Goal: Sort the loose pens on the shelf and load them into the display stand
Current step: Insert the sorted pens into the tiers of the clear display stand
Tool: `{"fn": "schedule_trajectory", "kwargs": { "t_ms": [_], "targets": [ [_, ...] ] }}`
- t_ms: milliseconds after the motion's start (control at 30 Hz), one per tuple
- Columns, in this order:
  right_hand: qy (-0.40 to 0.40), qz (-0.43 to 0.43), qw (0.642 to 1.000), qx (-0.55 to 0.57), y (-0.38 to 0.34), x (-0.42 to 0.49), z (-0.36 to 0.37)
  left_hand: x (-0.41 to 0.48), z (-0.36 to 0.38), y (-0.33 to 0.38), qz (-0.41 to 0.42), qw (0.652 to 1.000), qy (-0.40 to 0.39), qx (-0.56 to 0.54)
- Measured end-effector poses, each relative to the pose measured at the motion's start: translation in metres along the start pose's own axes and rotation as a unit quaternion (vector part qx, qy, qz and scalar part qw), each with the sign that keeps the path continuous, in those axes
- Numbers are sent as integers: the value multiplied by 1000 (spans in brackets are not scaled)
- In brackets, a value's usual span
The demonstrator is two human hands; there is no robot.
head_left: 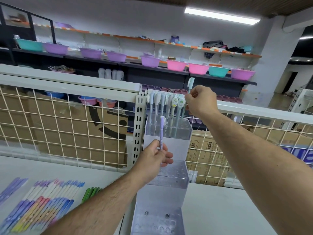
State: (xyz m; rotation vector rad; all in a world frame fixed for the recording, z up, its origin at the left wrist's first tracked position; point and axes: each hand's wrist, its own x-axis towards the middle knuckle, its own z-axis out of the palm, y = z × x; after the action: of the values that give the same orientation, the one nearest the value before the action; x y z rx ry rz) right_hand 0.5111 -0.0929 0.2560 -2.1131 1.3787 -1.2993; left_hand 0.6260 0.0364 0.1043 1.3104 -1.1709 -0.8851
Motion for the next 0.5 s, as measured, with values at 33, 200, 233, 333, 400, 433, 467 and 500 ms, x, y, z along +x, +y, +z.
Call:
{"fn": "schedule_trajectory", "kwargs": {
  "t_ms": [33,200,233,333,400,433,467,500],
  "targets": [
    [-11,2,1000,-11,2,-1,2,0,0,0,-1,1000,0,1],
    [-85,16,995,-50,12,-6,8,-1,0,1,-3,1000,-1,4],
    [-86,15,995,-53,13,-6,8,-1,0,1,-3,1000,-1,5],
    [-85,9,994,-61,15,-4,7,-1,1,2,-4,1000,-1,9],
    [-83,10,995,-60,17,-4,6,-1,1,2,-3,1000,-2,13],
    [-79,7,995,-59,18,-5,6,-2,2,3,-2,1000,-2,15],
    [-75,3,995,-60,19,-6,6,-2,2,3,-2,1000,-2,15],
    [-71,-3,995,-64,18,-6,6,-2,2,4,-1,1000,-2,15]
  ]
}}
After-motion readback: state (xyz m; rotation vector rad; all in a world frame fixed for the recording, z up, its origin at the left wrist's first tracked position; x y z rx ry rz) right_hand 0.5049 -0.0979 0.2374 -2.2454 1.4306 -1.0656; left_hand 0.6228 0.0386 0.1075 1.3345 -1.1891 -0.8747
